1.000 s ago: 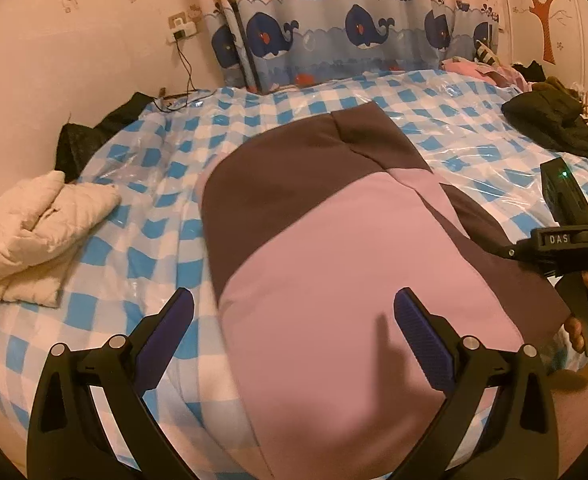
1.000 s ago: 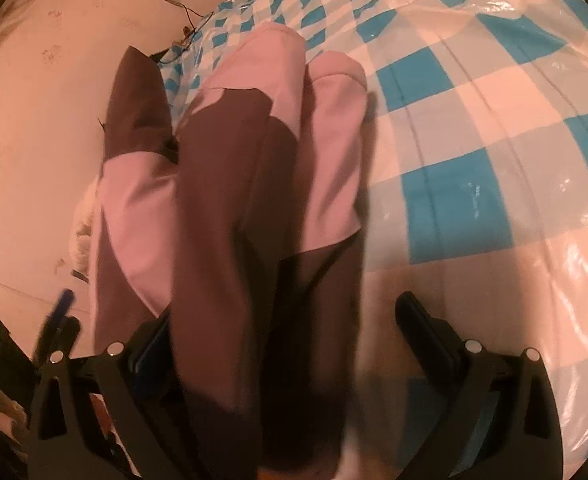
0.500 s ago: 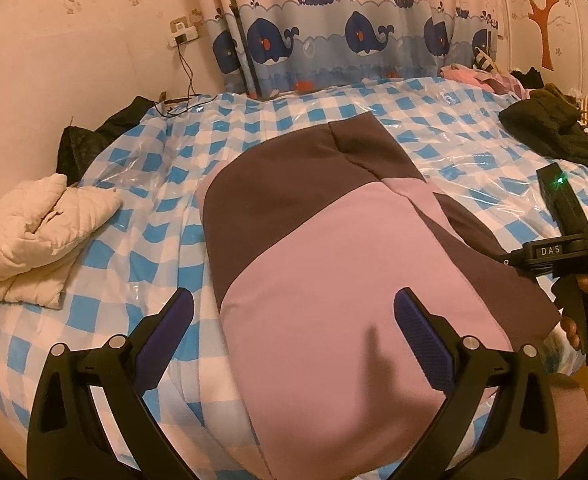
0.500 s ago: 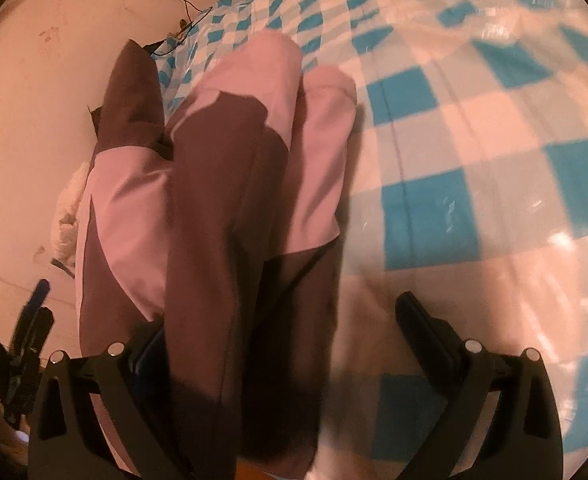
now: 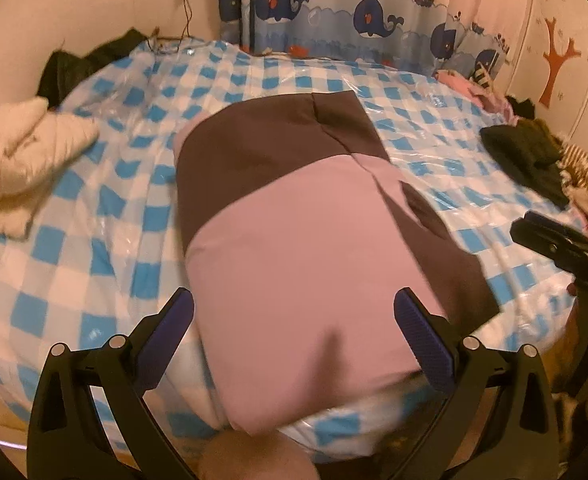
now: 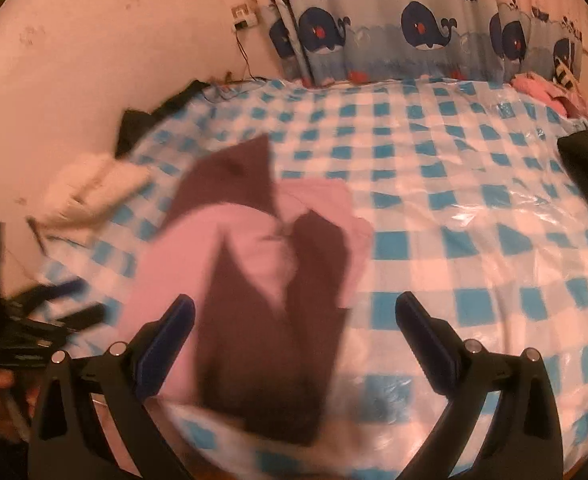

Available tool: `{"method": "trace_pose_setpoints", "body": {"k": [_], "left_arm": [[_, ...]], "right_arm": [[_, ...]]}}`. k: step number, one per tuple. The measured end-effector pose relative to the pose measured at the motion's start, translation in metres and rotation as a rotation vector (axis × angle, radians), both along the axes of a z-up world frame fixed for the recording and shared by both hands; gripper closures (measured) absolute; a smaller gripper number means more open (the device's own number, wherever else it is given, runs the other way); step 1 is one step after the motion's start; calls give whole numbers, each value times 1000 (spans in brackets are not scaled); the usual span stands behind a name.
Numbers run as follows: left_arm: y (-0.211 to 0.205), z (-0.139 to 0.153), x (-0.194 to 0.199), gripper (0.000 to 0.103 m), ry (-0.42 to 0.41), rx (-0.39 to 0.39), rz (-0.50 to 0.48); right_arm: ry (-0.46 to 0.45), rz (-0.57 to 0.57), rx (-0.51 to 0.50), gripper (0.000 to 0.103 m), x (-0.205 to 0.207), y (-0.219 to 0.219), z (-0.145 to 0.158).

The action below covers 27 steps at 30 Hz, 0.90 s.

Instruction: Fold large clothes

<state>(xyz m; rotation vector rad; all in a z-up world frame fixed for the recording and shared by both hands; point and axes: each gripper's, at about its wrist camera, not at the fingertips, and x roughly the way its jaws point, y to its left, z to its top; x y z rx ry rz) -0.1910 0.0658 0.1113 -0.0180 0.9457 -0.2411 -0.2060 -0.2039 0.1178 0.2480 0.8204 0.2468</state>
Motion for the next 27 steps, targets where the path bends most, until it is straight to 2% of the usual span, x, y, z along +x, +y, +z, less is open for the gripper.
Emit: {"method": "trace_pose_setpoints", "body": {"k": [4, 8, 11, 14, 19, 27], "left_arm": [[5, 4, -4, 7, 50, -24, 46], [1, 8, -13, 7, 61, -20, 64], [-2, 8, -16, 7, 73, -13, 71], [-5, 7, -17, 7, 90, 5, 80], [-7, 6, -20, 7, 93, 48, 92], [-1, -3, -11, 7, 147, 39, 115]], "right_arm": [[111, 12, -6, 7, -5, 17, 9], [157, -50, -98, 7, -16, 26, 10], [194, -24, -152, 7, -17, 38, 3], [238, 19, -151, 7, -14, 45, -6], [250, 9, -158, 7, -13, 46, -9], [293, 8, -173, 7, -9, 45, -11]]}}
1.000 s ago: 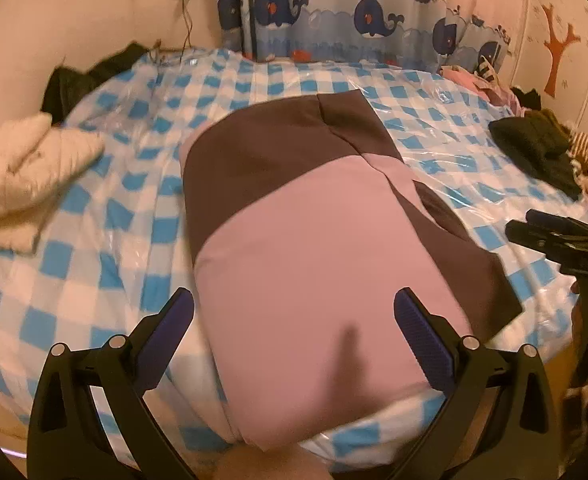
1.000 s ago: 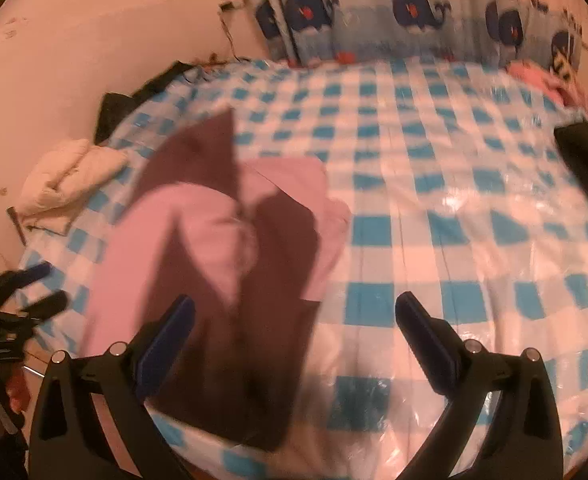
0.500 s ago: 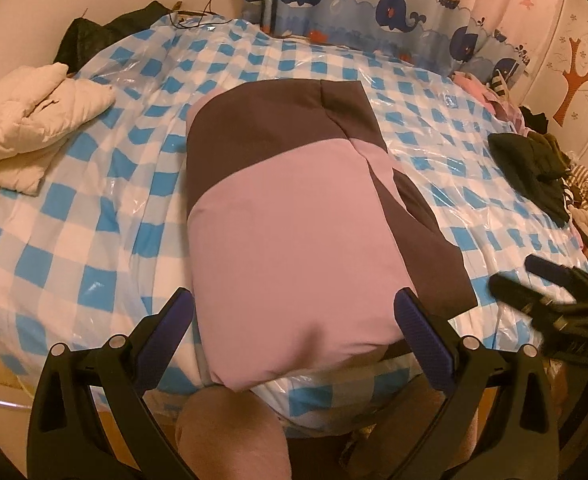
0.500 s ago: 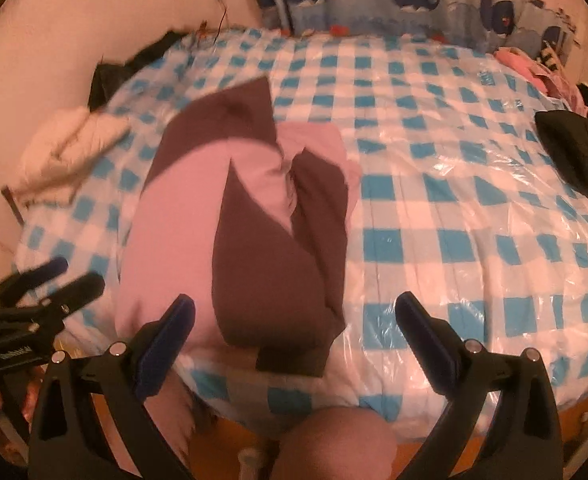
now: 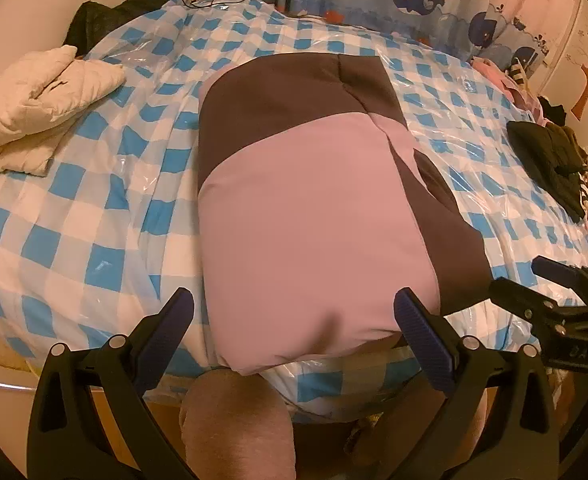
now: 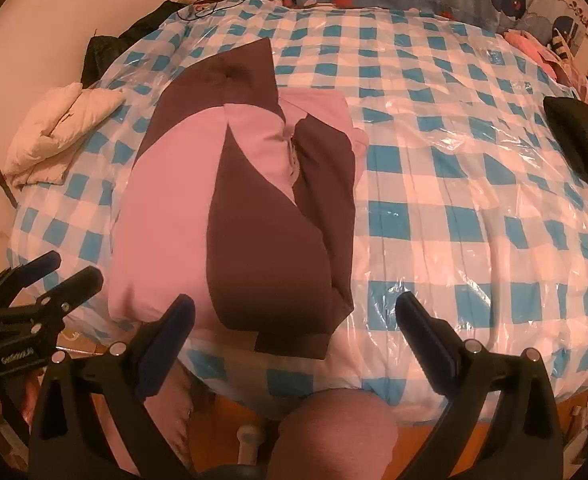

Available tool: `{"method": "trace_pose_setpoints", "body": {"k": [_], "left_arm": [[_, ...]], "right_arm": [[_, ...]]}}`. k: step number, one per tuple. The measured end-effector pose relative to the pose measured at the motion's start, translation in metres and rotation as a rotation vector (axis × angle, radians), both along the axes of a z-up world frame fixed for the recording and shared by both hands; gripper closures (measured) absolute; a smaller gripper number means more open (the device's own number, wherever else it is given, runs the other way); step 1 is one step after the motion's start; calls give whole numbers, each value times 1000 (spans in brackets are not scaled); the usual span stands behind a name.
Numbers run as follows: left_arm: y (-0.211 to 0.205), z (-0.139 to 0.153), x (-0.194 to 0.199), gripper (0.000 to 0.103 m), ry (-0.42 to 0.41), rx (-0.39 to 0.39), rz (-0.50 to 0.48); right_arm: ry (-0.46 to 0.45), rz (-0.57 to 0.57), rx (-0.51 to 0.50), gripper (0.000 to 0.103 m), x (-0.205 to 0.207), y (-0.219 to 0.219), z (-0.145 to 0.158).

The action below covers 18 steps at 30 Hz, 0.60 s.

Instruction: Fold large clothes

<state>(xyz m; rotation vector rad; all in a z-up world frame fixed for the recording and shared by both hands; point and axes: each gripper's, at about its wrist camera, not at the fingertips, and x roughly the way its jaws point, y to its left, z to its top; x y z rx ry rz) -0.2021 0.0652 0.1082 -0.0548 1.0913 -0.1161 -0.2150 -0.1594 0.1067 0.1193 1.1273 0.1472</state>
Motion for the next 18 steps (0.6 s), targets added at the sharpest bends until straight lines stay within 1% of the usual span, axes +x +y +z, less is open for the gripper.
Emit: {"method": "trace_pose_setpoints", "body": {"k": [5, 7, 9, 13, 18], "left_arm": [[2, 3, 11, 7, -21, 23, 22], [3, 4, 13, 7, -19, 14, 31], [3, 4, 13, 7, -16, 5, 27], [1, -1, 9, 7, 11, 12, 15], [2, -6, 8, 7, 24, 13, 15]], "right_arm": [[-27, 13, -26, 7, -4, 9, 5], [-24, 23, -26, 7, -6, 14, 3], [-17, 29, -26, 7, -7, 16, 2], [7, 32, -28, 7, -6, 18, -3], [8, 31, -29, 7, -6, 18, -4]]}}
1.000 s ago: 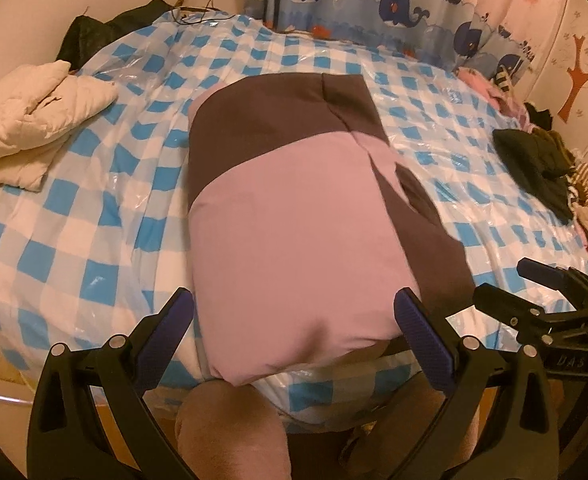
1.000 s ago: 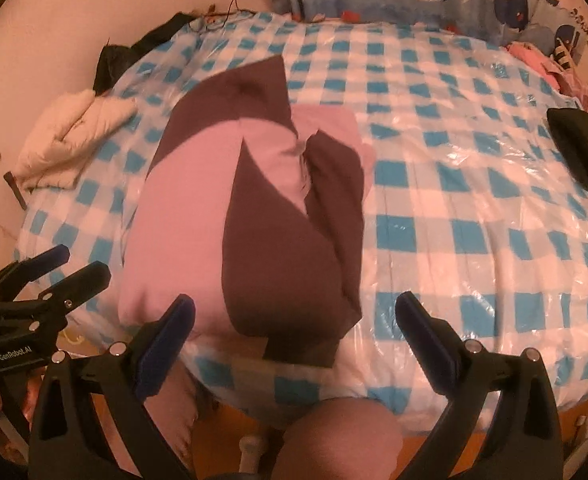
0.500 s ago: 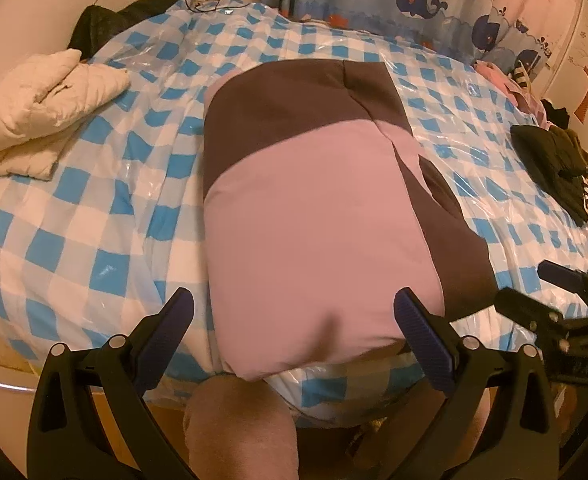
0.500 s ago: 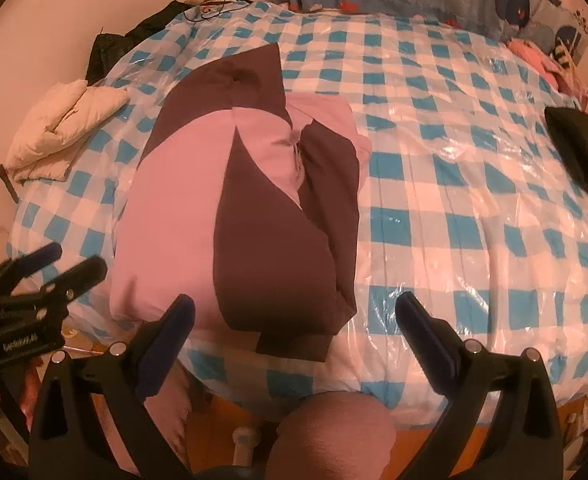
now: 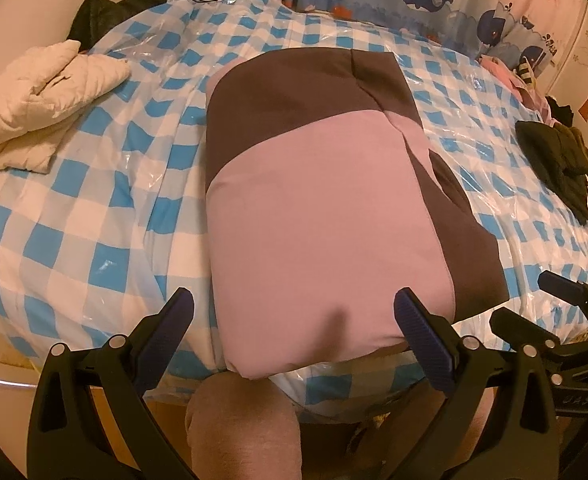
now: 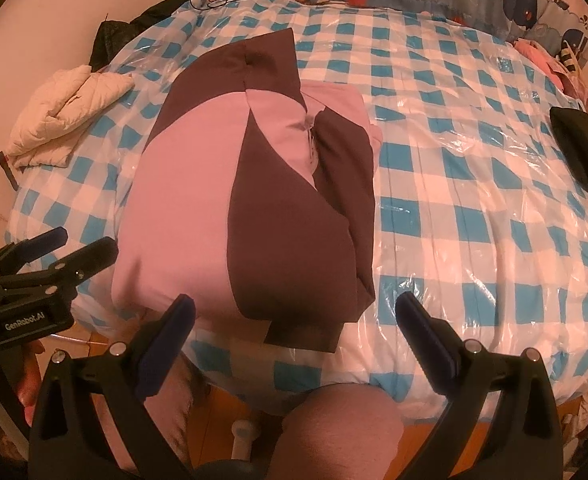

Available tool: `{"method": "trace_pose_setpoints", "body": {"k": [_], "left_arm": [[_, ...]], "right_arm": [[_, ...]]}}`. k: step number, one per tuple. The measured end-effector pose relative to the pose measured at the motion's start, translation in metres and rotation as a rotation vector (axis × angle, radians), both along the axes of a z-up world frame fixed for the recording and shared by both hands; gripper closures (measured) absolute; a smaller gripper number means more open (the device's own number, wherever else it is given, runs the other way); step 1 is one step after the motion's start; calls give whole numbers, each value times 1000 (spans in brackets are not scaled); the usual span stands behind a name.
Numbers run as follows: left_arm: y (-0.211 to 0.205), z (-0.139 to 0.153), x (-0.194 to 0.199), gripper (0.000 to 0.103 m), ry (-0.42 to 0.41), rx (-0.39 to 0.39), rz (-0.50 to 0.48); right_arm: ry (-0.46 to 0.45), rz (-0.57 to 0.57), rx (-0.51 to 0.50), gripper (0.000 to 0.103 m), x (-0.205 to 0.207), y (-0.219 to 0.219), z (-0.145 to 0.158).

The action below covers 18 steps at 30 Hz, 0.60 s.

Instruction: Fold large clothes

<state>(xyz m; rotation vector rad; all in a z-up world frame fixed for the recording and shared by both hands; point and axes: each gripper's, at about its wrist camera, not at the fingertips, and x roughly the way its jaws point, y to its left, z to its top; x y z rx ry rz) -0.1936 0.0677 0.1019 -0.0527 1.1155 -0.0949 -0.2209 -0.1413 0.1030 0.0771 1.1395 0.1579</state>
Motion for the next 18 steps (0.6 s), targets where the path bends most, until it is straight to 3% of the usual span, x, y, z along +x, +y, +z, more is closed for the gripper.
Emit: {"method": "trace_pose_setpoints", "body": {"k": [18], "left_arm": [[1, -6, 3, 7, 11, 3, -13]], "right_arm": [[7, 5, 2, 7, 2, 2, -2]]}}
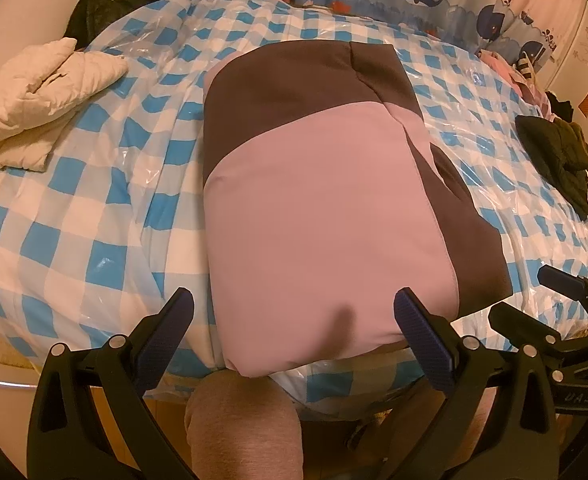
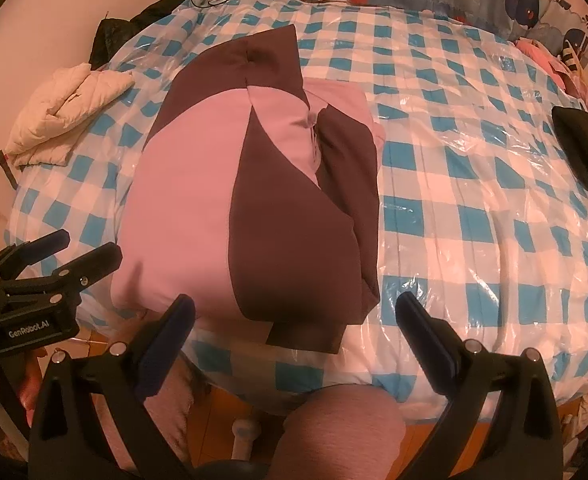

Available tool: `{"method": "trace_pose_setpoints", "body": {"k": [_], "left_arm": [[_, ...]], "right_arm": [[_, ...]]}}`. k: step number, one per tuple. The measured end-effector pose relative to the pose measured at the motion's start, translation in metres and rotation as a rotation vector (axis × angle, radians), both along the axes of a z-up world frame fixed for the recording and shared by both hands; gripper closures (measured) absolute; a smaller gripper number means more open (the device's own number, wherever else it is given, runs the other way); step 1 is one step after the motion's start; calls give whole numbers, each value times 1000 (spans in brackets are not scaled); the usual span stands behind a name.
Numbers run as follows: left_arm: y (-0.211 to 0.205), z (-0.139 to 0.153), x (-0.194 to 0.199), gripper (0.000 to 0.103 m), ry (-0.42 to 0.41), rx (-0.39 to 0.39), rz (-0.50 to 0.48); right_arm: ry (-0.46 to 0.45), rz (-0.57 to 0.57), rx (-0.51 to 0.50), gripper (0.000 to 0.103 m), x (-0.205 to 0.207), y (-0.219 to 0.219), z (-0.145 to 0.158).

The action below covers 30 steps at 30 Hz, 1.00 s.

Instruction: Fold large clothes

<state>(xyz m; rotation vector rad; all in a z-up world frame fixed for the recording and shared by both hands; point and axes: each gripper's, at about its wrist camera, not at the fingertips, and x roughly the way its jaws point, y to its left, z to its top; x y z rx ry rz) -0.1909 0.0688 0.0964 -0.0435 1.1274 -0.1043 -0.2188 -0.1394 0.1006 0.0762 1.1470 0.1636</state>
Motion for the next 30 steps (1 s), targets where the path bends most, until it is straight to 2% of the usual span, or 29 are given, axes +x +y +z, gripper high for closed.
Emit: {"method": "trace_pose_setpoints", "body": {"k": [30], "left_arm": [[5, -4, 1, 7, 4, 43, 4]], "right_arm": [[12, 17, 23, 7, 4, 5, -8]]}}
